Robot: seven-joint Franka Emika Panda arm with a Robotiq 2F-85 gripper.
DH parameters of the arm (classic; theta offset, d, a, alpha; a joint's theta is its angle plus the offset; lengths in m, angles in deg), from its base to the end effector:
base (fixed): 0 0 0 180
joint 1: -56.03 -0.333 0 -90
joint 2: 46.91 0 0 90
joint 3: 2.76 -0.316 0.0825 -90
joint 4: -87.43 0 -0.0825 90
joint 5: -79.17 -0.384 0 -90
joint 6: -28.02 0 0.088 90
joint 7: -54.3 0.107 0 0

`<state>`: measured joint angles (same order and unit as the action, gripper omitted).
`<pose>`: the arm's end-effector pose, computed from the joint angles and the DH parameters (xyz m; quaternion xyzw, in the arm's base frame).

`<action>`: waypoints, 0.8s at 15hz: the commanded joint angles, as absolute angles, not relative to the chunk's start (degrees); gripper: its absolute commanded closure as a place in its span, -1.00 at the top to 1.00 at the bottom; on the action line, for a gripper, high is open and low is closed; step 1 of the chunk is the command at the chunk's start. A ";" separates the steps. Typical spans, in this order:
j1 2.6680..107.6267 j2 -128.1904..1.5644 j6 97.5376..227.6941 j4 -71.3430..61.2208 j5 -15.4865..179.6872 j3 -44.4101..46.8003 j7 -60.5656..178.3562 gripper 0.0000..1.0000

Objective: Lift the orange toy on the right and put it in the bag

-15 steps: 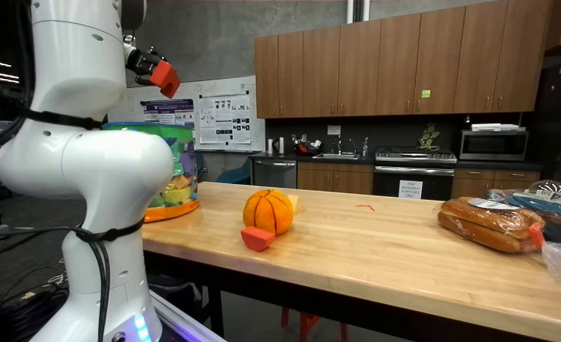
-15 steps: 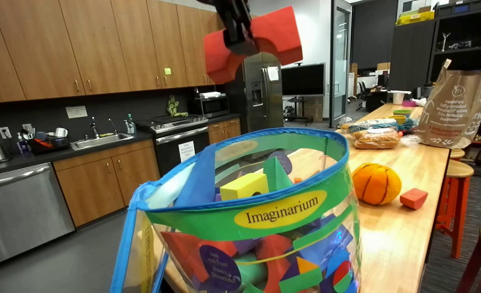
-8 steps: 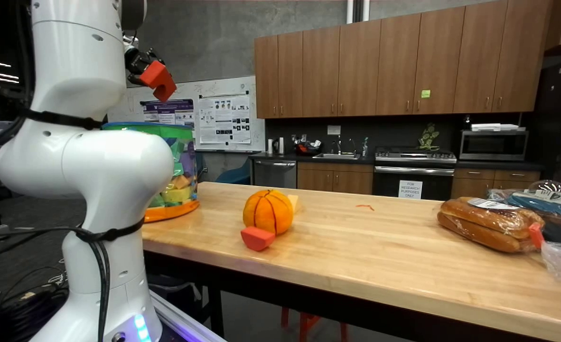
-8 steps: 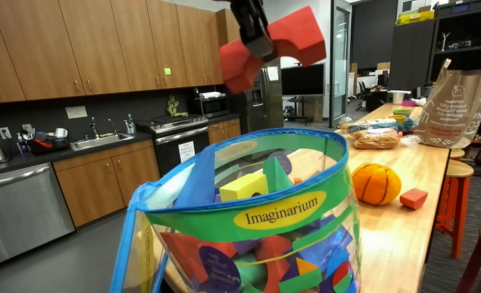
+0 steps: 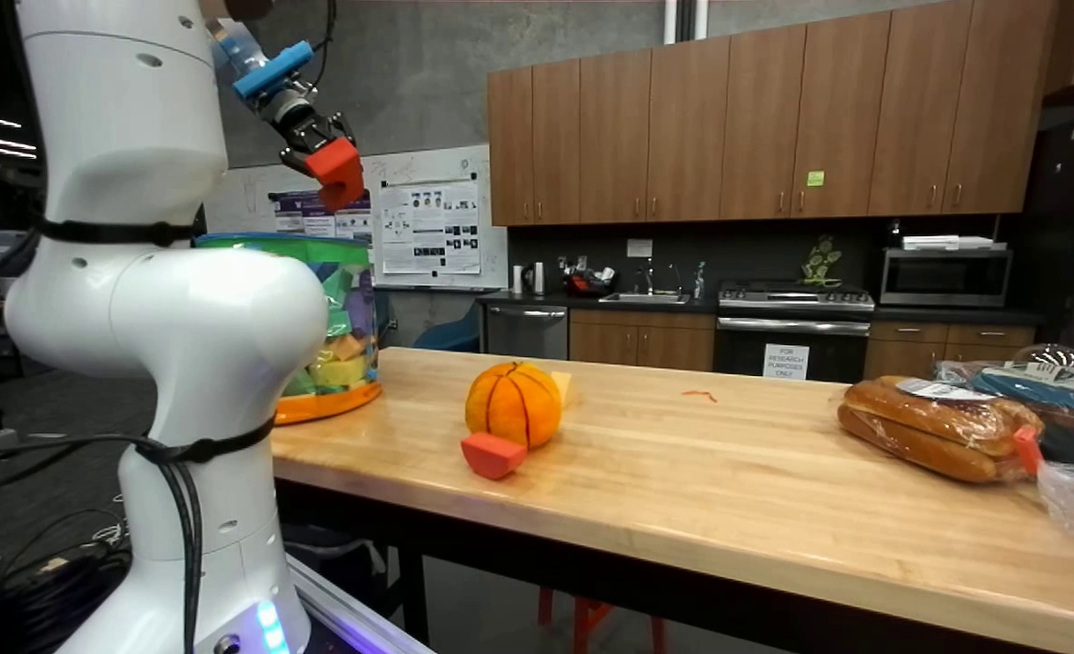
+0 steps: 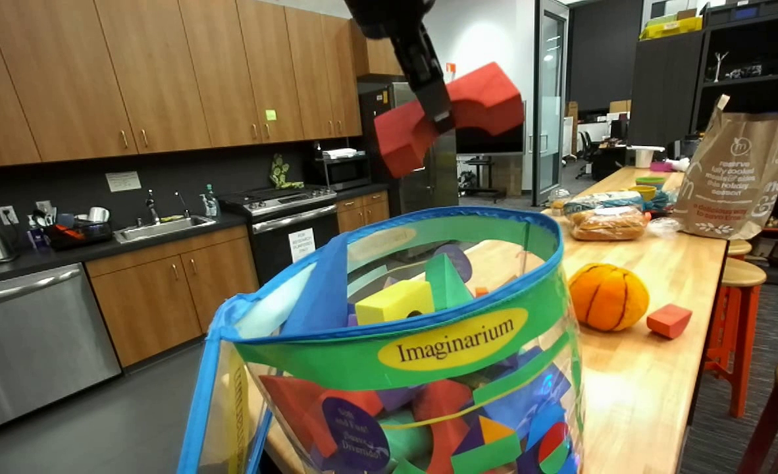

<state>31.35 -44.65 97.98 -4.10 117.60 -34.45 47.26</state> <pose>0.3406 0.3763 0.6363 0.8203 0.4360 -0.0067 0.3701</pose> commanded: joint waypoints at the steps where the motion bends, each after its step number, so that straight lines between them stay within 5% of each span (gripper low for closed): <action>1: 33.45 -36.46 104.88 -14.68 112.00 -28.45 40.18 -0.68; 12: 30.81 -27.82 105.53 -23.84 112.22 -28.91 43.88 -0.68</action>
<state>31.73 -30.91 105.30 -21.95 111.20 -27.60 41.98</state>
